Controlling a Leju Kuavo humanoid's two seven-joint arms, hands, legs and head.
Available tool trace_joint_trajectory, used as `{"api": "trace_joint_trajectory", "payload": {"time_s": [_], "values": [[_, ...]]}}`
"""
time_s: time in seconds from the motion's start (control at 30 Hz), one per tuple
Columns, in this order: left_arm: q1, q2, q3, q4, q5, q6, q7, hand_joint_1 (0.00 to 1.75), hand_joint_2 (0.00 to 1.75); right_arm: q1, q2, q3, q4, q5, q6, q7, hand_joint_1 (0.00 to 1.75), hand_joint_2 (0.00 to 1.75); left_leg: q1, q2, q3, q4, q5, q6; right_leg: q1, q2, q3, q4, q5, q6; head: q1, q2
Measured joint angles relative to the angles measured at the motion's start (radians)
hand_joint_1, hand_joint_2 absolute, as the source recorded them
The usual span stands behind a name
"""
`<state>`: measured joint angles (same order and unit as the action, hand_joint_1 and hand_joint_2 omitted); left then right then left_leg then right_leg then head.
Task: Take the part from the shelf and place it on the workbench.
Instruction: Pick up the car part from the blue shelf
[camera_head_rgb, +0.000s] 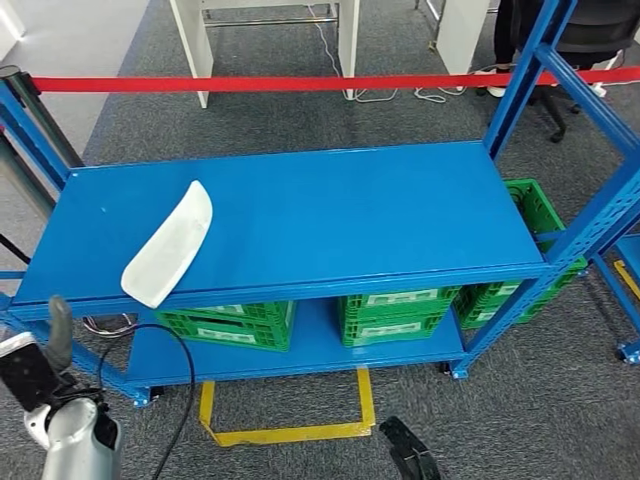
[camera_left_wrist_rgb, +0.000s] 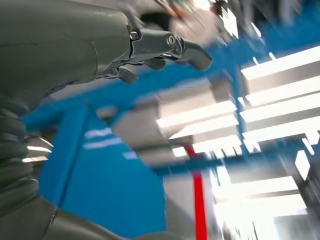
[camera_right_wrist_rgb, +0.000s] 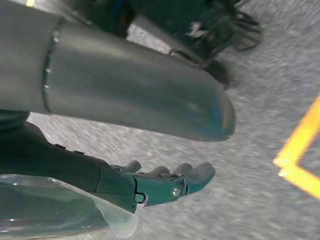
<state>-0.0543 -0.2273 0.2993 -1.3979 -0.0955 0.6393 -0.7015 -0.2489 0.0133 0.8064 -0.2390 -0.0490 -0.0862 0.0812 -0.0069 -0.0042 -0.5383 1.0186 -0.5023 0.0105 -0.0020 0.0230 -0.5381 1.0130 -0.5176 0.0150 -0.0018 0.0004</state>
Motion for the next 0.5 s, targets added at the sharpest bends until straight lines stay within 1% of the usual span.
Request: {"api": "trace_joint_trajectory", "payload": {"time_s": [0.1,0.23,0.3,0.4,0.5], "values": [[0.025,0.036,-0.143,0.0,-0.032,-0.026,0.0,0.0,1.75,-0.006,0.001,0.0,-0.011,0.029,0.009,-0.015,0.0,0.0,0.0,-0.004,-0.002,0.0,0.001,0.0,0.0,-0.003,0.004,0.0,0.0,0.0,0.0,0.0],[0.033,0.079,-0.273,0.005,-0.072,-0.125,0.0,0.0,1.75,-0.006,0.0,-0.007,-0.013,0.062,0.025,-0.031,0.0,0.0,-0.001,-0.003,-0.002,0.0,0.001,0.0,-0.001,-0.001,0.004,0.0,0.0,0.0,0.0,0.0],[0.03,0.099,-0.319,0.01,-0.092,-0.169,0.0,0.0,1.75,-0.007,0.0,-0.013,-0.015,0.075,0.033,-0.032,0.0,0.0,-0.001,-0.003,-0.003,0.0,0.001,0.0,-0.001,-0.002,0.003,0.0,0.0,0.001,0.0,0.0],[0.025,0.119,-0.363,0.023,-0.114,-0.227,0.0,0.0,1.75,-0.013,0.003,-0.022,-0.019,0.101,0.051,-0.026,0.0,0.0,-0.001,-0.003,-0.003,0.0,0.001,0.0,-0.001,-0.002,0.003,0.0,0.001,0.001,0.0,0.0],[0.022,0.135,-0.386,0.036,-0.132,-0.273,0.0,0.0,1.75,-0.032,0.018,-0.027,-0.029,0.124,0.072,0.015,0.0,0.0,-0.001,-0.001,-0.003,0.0,0.002,0.0,0.0,0.001,0.002,0.0,0.001,0.001,0.0,0.0]]}}
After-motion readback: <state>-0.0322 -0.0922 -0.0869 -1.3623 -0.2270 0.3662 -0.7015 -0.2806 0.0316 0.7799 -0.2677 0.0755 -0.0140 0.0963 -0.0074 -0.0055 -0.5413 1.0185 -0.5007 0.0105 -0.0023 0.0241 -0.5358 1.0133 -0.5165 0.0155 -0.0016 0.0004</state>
